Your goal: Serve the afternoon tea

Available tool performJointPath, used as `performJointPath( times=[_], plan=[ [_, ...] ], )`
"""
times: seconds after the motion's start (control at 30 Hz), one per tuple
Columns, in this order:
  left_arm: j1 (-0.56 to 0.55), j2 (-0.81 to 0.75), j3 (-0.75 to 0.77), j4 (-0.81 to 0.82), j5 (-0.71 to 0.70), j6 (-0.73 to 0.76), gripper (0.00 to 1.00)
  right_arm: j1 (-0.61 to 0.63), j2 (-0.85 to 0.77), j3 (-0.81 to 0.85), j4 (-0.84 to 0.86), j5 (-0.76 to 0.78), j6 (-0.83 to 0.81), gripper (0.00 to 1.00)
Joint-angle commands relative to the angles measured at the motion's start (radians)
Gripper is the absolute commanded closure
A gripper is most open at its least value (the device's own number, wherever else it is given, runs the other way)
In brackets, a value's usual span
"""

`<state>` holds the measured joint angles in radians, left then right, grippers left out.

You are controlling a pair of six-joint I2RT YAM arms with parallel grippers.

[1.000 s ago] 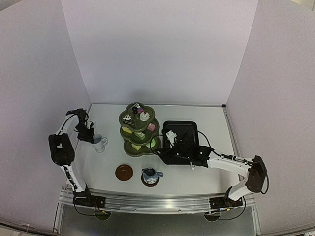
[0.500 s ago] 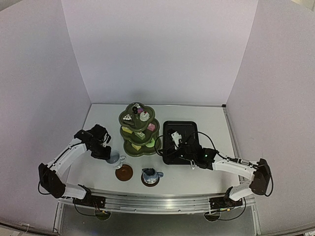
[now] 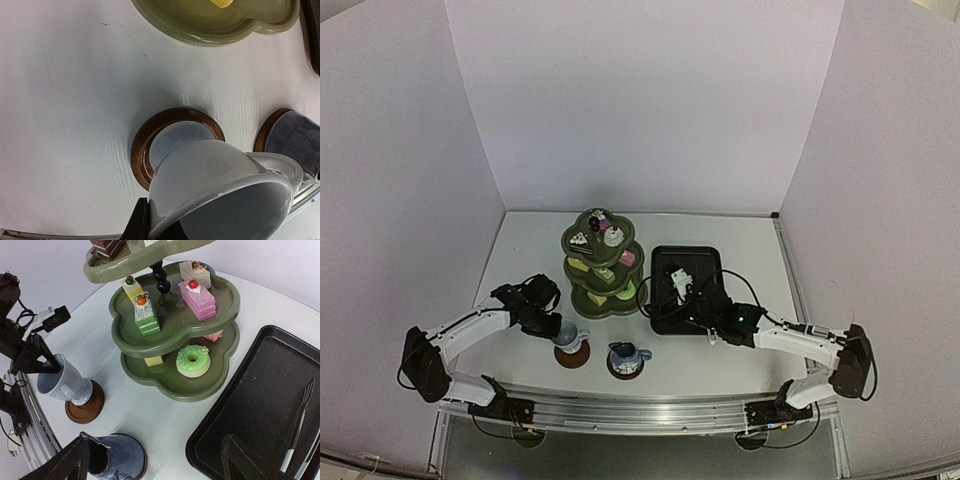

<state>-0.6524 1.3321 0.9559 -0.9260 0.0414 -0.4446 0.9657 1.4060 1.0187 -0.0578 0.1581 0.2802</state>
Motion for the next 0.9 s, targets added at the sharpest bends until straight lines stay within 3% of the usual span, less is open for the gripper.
performJointPath(
  times=[0.0, 0.33, 0.57, 0.87],
  plan=[
    [-0.027, 0.009, -0.004, 0.106, -0.028, -0.015, 1.0, 0.008, -0.044, -0.025, 0.006, 0.014, 0.018, 0.11],
    [-0.035, -0.018, -0.071, 0.035, -0.008, -0.077, 1.0, 0.008, -0.112, -0.085, 0.005, 0.039, 0.04, 0.11],
    [-0.035, -0.015, -0.107, 0.094, -0.021, -0.063, 1.0, 0.018, -0.131, -0.104, 0.005, 0.048, 0.06, 0.11],
    [-0.05, -0.064, -0.151, 0.05, 0.0, -0.101, 1.0, 0.024, -0.13, -0.091, 0.0, 0.053, 0.045, 0.11]
  ],
)
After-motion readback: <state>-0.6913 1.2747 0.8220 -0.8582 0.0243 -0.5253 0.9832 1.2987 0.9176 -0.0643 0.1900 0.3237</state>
